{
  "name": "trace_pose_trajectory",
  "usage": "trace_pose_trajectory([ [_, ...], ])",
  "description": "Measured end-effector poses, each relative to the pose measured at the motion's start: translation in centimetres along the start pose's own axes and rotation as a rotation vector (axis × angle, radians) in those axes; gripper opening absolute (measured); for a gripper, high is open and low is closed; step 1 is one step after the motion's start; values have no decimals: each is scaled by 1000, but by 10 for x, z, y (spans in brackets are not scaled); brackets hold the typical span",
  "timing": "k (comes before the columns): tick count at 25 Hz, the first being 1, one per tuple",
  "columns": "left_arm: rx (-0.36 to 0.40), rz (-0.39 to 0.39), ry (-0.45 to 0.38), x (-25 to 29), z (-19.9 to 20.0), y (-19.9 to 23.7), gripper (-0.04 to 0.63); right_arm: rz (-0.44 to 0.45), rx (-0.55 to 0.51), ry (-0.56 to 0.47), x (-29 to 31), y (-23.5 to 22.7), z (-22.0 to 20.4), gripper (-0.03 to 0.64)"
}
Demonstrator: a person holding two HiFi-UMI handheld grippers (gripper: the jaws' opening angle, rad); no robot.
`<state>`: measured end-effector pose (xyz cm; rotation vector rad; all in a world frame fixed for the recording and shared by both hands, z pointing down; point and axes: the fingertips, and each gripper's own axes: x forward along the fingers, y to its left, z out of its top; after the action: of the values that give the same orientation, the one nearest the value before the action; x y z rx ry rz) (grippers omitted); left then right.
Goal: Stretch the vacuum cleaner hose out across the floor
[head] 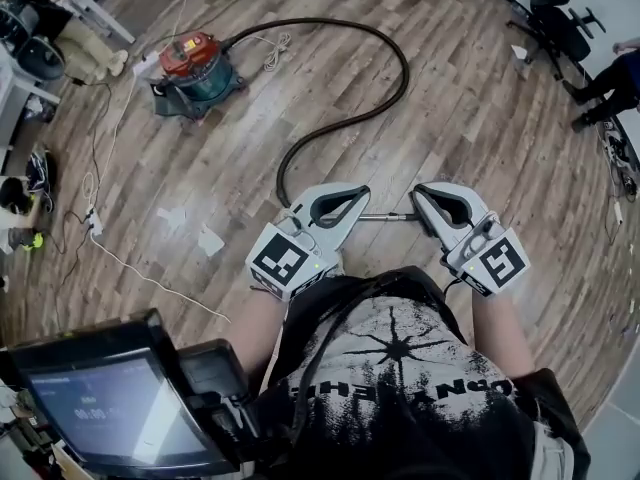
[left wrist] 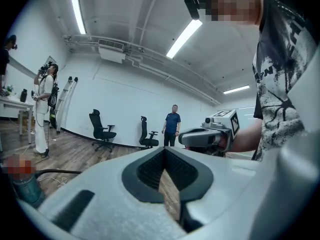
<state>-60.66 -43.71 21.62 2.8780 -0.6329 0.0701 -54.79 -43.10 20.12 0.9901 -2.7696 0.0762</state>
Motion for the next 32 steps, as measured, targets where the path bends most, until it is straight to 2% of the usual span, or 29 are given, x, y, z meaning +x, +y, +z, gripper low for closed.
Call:
trace_pose_trajectory([
  [5, -7, 42, -42, 5, 14, 7, 0, 48, -11, 12, 8, -16, 12, 6],
  [9, -23, 131, -36, 6, 8, 11, 0, 119, -25, 50, 4, -30, 4, 6],
  [13, -85, 252, -13, 3, -17, 12, 0, 220, 49, 115, 9, -40, -41, 8],
  [16, -133, 332, -4, 6, -40, 14, 0, 312, 67, 205, 20, -45, -97, 23],
  [19, -166, 393, -5, 11, -79, 19, 0, 358, 34, 315, 36, -54, -180, 64],
  [23, -210, 436, 5, 16, -158, 32, 0, 385, -3, 480, 60, -60, -320, 116],
  [29, -207, 461, -36, 36, -280, 65, 0, 467, -79, 724, 92, -47, -565, 213],
  [30, -215, 461, -58, 40, -299, 68, 0, 484, -86, 782, 91, -44, -611, 241],
  [32, -254, 461, -99, 46, -338, 73, 0, 497, -111, 886, 88, -45, -699, 245],
])
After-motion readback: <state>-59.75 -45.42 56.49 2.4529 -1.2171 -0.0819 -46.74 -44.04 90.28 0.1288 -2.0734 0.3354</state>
